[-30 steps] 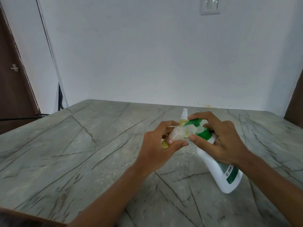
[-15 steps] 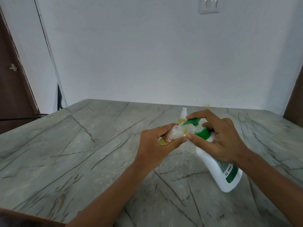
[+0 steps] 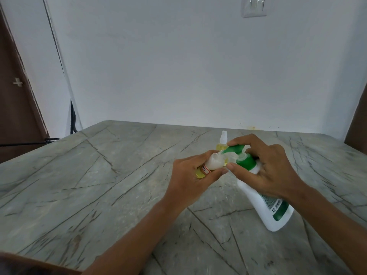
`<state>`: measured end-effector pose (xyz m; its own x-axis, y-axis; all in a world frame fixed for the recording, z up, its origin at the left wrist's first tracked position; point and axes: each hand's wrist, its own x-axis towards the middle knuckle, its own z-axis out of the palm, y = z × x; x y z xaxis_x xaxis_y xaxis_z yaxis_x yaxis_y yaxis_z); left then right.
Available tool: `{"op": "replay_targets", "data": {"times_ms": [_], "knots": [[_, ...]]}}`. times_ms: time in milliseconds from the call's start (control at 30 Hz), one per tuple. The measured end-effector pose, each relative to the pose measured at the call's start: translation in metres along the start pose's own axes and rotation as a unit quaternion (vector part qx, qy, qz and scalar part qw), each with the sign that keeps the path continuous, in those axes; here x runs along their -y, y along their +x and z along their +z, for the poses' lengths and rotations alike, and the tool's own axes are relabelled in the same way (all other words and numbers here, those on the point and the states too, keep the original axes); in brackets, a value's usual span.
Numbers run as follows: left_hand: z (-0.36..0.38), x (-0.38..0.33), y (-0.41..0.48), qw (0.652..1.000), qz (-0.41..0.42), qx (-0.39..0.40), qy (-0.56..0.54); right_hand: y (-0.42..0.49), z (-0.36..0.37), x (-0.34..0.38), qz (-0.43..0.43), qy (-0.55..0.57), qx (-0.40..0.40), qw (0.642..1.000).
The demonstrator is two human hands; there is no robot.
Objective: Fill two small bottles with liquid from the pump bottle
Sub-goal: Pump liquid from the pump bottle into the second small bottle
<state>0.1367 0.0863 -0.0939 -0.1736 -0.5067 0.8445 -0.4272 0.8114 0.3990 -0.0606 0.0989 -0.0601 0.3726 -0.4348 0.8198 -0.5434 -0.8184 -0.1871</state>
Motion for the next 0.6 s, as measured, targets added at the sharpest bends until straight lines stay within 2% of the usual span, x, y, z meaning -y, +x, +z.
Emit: {"op": "replay_targets", "data": {"times_ms": [233,600], "knots": [[-0.0007,0.0040,-0.0001,1.000,-0.010,0.012,0.016,-0.0034,0.0009,-0.0038,0.024,0.024,0.021,0.999],[0.0021,0.0041,-0.0030,0.999,0.026,0.012,0.025,0.0004,0.0014,-0.0008,0.038,0.031,-0.018,0.999]]}}
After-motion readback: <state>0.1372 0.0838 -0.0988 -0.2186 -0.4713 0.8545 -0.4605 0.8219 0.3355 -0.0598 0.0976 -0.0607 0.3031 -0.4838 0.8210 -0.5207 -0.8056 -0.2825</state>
